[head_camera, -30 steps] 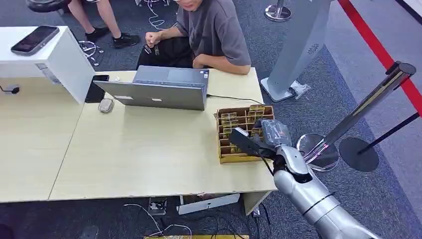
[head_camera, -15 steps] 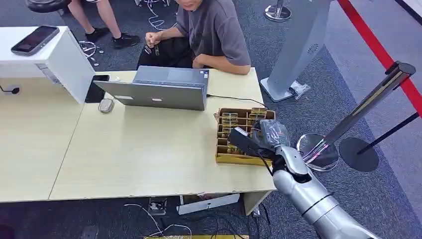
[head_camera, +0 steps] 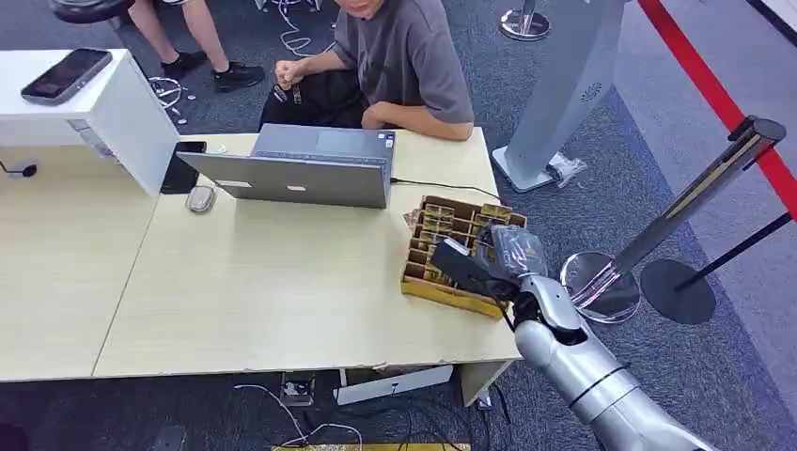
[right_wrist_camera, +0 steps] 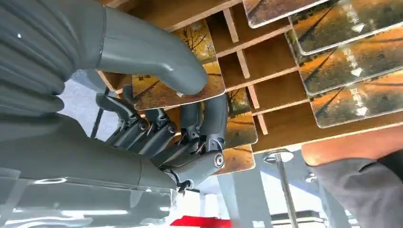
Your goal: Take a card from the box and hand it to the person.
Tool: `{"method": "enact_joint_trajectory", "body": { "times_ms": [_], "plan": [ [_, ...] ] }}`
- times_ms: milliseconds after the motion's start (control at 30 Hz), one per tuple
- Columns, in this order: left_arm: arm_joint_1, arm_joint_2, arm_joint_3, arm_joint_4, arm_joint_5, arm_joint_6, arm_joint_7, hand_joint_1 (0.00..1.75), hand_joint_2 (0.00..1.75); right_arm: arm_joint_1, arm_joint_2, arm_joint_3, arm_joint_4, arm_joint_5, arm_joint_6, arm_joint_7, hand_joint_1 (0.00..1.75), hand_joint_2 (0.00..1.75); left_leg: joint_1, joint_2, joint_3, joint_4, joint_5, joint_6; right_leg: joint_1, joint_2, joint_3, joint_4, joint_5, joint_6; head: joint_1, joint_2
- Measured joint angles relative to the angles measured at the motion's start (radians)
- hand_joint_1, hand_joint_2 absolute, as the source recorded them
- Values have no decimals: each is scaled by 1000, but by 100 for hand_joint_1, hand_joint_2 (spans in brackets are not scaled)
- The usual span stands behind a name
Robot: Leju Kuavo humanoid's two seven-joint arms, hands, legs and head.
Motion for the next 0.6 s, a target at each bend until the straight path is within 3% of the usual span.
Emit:
{"method": "enact_joint_trajectory", "body": {
  "times_ms": [233, 600],
  "plan": [
    [0, 0, 0, 0, 1, 2, 2, 0, 0, -1, -19, -10, -62, 24, 2, 34, 166, 175, 0, 0, 0, 0, 0, 0, 0, 0, 0, 0, 0, 0, 0, 0],
    [0, 0, 0, 0, 7, 2, -1, 0, 0, -34, -79, -73, -223, 49, 31, 82, 175, 175, 0, 0, 0, 0, 0, 0, 0, 0, 0, 0, 0, 0, 0, 0]
  ]
}}
